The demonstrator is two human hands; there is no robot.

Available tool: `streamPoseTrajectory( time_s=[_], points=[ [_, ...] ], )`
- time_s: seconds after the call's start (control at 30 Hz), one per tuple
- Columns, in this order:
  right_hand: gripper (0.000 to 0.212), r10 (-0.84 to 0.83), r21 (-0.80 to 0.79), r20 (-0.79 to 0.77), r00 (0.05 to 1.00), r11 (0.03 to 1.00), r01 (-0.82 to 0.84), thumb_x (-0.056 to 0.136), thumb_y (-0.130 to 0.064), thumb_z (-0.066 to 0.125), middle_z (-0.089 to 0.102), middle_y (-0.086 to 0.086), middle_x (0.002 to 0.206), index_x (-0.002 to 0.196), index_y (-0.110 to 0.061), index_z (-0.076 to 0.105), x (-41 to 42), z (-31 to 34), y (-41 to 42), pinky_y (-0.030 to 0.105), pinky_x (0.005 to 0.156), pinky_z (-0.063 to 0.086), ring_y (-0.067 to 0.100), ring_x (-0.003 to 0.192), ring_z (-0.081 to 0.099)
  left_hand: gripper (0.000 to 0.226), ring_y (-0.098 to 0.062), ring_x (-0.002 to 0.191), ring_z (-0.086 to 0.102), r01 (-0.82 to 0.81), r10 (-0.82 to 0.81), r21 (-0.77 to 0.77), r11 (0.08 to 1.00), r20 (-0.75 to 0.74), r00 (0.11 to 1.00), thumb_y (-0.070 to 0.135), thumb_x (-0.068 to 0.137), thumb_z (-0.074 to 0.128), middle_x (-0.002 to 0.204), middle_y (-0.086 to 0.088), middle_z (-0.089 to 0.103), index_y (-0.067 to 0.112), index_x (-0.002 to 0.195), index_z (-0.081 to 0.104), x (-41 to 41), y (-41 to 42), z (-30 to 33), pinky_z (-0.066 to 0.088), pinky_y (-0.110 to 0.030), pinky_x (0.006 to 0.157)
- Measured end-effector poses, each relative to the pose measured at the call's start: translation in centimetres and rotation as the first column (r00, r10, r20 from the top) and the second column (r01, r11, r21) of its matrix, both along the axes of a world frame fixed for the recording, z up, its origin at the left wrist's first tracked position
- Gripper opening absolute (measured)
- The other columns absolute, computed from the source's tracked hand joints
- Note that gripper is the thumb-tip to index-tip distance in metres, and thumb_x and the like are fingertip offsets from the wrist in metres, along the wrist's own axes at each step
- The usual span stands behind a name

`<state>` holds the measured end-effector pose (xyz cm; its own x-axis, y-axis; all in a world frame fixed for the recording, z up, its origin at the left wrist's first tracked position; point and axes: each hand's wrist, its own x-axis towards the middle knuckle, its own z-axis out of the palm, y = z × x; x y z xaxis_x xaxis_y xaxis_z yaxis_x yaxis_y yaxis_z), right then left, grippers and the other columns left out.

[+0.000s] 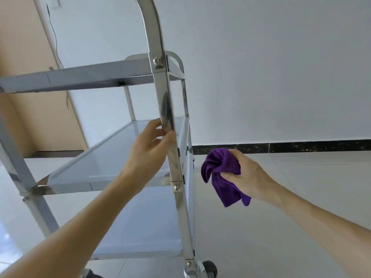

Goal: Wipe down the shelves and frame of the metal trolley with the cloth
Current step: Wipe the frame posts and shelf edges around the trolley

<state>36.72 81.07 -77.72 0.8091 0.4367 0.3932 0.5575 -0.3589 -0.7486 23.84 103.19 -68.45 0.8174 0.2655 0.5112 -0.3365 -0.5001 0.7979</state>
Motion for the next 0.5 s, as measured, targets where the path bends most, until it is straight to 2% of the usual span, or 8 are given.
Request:
streamPoseTrajectory(
  time_s=[0.07,0.13,0.2,0.3,0.33,0.4,0.43,0.5],
  points=[
    [0.043,0.028,-0.012,-0.001,1.000,1.000,-0.028,0.089,-0.026,0.071,0.065,-0.022,0.105,0.120,-0.047,0.048,-0.2,0.4,2.1,0.002,0.066,0.044,-0.014,0.092,0.059,0.014,-0.011,0.079,0.066,-0.041,0.041,-0.009,0.999,0.014,0.999,0.041,0.081,0.054,0.082,0.016,0.066,0.036,0.092,0.061,-1.7,1.7,-0.3,0.054,-0.047,0.087],
    [0.041,0.055,-0.009,0.005,0.998,0.998,-0.055,0.090,-0.026,0.070,0.065,-0.020,0.105,0.119,-0.046,0.049,-0.3,1.1,4.6,0.007,0.069,0.045,-0.007,0.094,0.061,0.014,-0.017,0.078,0.068,-0.103,0.103,-0.012,0.995,0.034,0.994,0.047,0.080,0.053,0.076,0.010,0.067,0.034,0.084,0.058,-3.3,3.4,-0.3,0.052,-0.038,0.077],
    [0.039,0.059,0.023,0.013,0.998,0.998,-0.060,0.090,-0.024,0.069,0.065,-0.016,0.105,0.120,-0.040,0.051,-0.2,2.3,7.5,0.012,0.072,0.046,0.002,0.096,0.063,0.029,-0.024,0.078,0.069,-0.158,0.161,-0.043,0.986,0.062,0.985,0.054,0.080,0.053,0.077,0.002,0.068,0.026,0.087,0.055,-4.8,5.2,-0.4,0.053,-0.037,0.073],
    [0.042,0.013,0.180,0.090,0.996,0.983,-0.029,0.092,-0.020,0.067,0.063,-0.012,0.108,0.129,-0.032,0.050,-0.7,5.0,12.7,0.006,0.071,0.042,0.002,0.094,0.059,0.042,-0.024,0.072,0.067,-0.216,0.229,-0.115,0.970,0.111,0.967,0.059,0.086,0.052,0.076,0.002,0.064,0.018,0.091,0.052,-6.7,7.9,-0.7,0.054,-0.043,0.070],
    [0.043,0.014,0.256,0.143,0.990,0.965,-0.051,0.093,-0.018,0.066,0.062,-0.011,0.111,0.131,-0.030,0.049,-1.1,6.0,14.5,0.006,0.076,0.042,0.002,0.095,0.058,0.043,-0.021,0.070,0.064,-0.237,0.255,-0.141,0.961,0.124,0.959,0.061,0.087,0.050,0.074,0.004,0.062,0.018,0.090,0.051,-7.2,8.7,-0.9,0.053,-0.043,0.067],
    [0.045,0.056,0.321,0.282,0.958,0.935,-0.149,0.094,-0.014,0.066,0.060,-0.005,0.121,0.134,-0.024,0.048,-2.2,7.7,18.0,0.018,0.092,0.046,0.008,0.107,0.057,0.041,-0.015,0.066,0.057,-0.274,0.308,-0.206,0.940,0.161,0.938,0.063,0.088,0.048,0.072,0.006,0.057,0.023,0.086,0.050,-8.0,10.2,-1.1,0.047,-0.037,0.061],
    [0.048,0.099,0.275,0.351,0.931,0.940,-0.204,0.093,-0.013,0.067,0.060,-0.002,0.125,0.136,-0.023,0.048,-2.6,8.0,19.6,0.027,0.098,0.047,0.013,0.113,0.056,0.038,-0.014,0.065,0.055,-0.289,0.333,-0.233,0.929,0.180,0.926,0.063,0.089,0.048,0.071,0.007,0.055,0.025,0.084,0.050,-8.5,10.9,-1.2,0.046,-0.033,0.059],
    [0.056,0.215,-0.063,0.461,0.861,0.976,-0.210,0.092,-0.012,0.068,0.057,-0.005,0.133,0.140,-0.032,0.046,-3.3,7.5,22.8,0.044,0.102,0.045,0.021,0.122,0.053,0.037,-0.012,0.062,0.050,-0.307,0.368,-0.273,0.912,0.209,0.906,0.062,0.090,0.048,0.069,0.007,0.053,0.026,0.083,0.051,-9.5,12.4,-1.1,0.046,-0.026,0.055]
  ],
)
